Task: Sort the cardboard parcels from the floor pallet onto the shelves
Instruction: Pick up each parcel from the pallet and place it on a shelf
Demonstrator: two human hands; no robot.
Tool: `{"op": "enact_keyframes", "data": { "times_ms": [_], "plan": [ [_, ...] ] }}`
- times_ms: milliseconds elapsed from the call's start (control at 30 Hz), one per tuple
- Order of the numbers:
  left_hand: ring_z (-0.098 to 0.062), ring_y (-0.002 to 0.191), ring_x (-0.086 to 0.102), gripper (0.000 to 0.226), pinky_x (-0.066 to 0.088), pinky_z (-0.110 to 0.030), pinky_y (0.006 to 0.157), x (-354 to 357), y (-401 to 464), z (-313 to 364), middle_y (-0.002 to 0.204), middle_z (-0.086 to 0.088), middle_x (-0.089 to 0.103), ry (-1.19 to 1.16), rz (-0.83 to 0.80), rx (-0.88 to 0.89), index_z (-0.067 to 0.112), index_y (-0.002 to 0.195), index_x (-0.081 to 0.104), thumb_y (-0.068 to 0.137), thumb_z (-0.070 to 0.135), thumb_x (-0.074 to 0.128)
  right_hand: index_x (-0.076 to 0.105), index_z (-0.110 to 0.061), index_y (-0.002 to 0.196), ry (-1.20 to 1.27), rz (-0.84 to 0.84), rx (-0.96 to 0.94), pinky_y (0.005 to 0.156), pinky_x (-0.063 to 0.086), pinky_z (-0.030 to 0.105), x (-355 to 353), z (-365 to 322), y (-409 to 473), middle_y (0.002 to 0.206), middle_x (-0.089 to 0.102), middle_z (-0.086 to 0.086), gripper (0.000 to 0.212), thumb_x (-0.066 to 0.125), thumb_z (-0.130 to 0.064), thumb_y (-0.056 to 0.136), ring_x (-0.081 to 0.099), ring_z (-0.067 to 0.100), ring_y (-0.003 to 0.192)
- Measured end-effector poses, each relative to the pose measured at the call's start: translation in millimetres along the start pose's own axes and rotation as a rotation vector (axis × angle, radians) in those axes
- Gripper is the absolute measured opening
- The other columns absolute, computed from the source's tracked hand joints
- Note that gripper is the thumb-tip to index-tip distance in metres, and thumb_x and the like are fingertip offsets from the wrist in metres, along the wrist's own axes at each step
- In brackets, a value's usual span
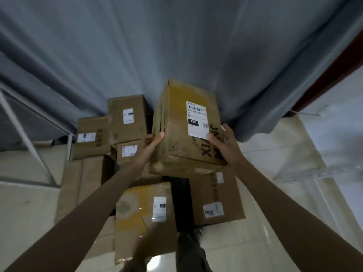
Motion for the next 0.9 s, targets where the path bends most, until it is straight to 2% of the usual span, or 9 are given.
{"op": "enact_keyframes", "data": {
  "times_ms": [100,233,333,433,500,600,767,833,900],
  "plan": [
    [-0.024,0.121,0.058,0.071,0.051,-0.034,0.094,-1,15,-32,0.133,-0.003,0.059,-0.042,0.066,-0.071,0.023,0.13,0.051,0.073,0.062,0.066,0.059,-0.03,0.128,-0.026,-0.069,0.091,0.072,0.06,0.019,10,33,27,0.114,0.075,-0.009,0.046,0.077,-0.04,0.087,0.073,0.006,0.097],
    [-0.024,0.124,0.057,0.067,0.051,-0.036,0.093,-2,37,-76,0.13,-0.005,0.059,-0.05,0.096,-0.115,0.015,0.13,0.048,0.08,0.056,0.065,0.058,-0.03,0.125,0.027,-0.069,0.242,0.059,0.054,0.012,17,80,47,0.103,0.075,-0.012,0.047,0.079,-0.04,0.084,0.072,-0.001,0.085],
    [-0.024,0.126,0.056,0.07,0.049,-0.047,0.105,8,62,-105,0.138,-0.006,0.055,0.024,0.108,-0.116,0.021,0.133,0.052,0.075,0.059,0.066,0.058,-0.026,0.128,0.039,-0.062,0.291,0.065,0.057,0.017,10,118,59,0.108,0.075,-0.01,0.05,0.079,-0.037,0.084,0.073,0.005,0.092],
    [-0.026,0.123,0.056,0.045,0.048,-0.052,0.104,26,93,-134,0.134,-0.009,0.054,0.206,0.166,-0.023,0.02,0.123,0.064,0.087,0.046,0.069,0.059,-0.023,0.133,0.049,-0.029,0.352,0.076,0.062,0.031,-7,163,70,0.116,0.075,-0.004,0.056,0.081,-0.037,0.083,0.074,0.013,0.1],
    [-0.032,0.111,0.065,0.038,0.052,-0.056,0.096,45,115,-154,0.124,-0.014,0.065,0.305,0.098,0.049,0.01,0.123,0.069,0.094,0.033,0.066,0.056,-0.02,0.136,0.042,0.011,0.378,0.075,0.063,0.036,-20,194,77,0.117,0.074,-0.001,0.061,0.081,-0.034,0.083,0.074,0.016,0.099],
    [-0.039,0.107,0.066,0.034,0.051,-0.054,0.095,78,138,-193,0.113,-0.021,0.07,0.354,0.004,-0.016,0.006,0.125,0.069,0.102,0.028,0.058,0.054,-0.016,0.137,0.013,0.087,0.411,0.063,0.06,0.025,-40,237,86,0.117,0.073,0.002,0.061,0.081,-0.027,0.084,0.075,0.011,0.09],
    [-0.017,0.097,0.072,0.041,0.054,-0.036,0.091,122,173,-230,0.102,-0.002,0.076,0.311,-0.124,-0.193,0.021,0.111,0.073,0.098,0.054,0.053,0.055,-0.019,0.133,0.02,0.166,0.448,0.062,0.057,0.019,-56,295,96,0.114,0.072,-0.004,0.054,0.08,-0.021,0.085,0.074,0.009,0.092],
    [-0.02,0.108,0.068,0.047,0.055,-0.03,0.093,138,197,-234,0.118,0.0,0.07,0.383,-0.226,-0.196,0.023,0.125,0.067,0.09,0.053,0.068,0.053,-0.019,0.137,0.059,0.229,0.463,0.061,0.056,0.017,-59,311,97,0.119,0.07,-0.002,0.055,0.078,-0.022,0.088,0.073,0.008,0.093],
    [-0.024,0.126,0.055,0.068,0.047,-0.039,0.107,152,223,-234,0.137,-0.005,0.053,0.477,-0.286,-0.2,0.024,0.141,0.055,0.081,0.045,0.08,0.048,-0.017,0.143,0.084,0.291,0.48,0.072,0.058,0.023,-61,324,100,0.129,0.065,0.003,0.06,0.075,-0.025,0.09,0.068,0.016,0.108]
  ]
}}
Point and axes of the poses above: each hand's wrist, its own y-axis towards the middle knuckle, its own x-axis out of the palm, z = x × y, the point moved 2 cm from there along y, towards the middle knuckle
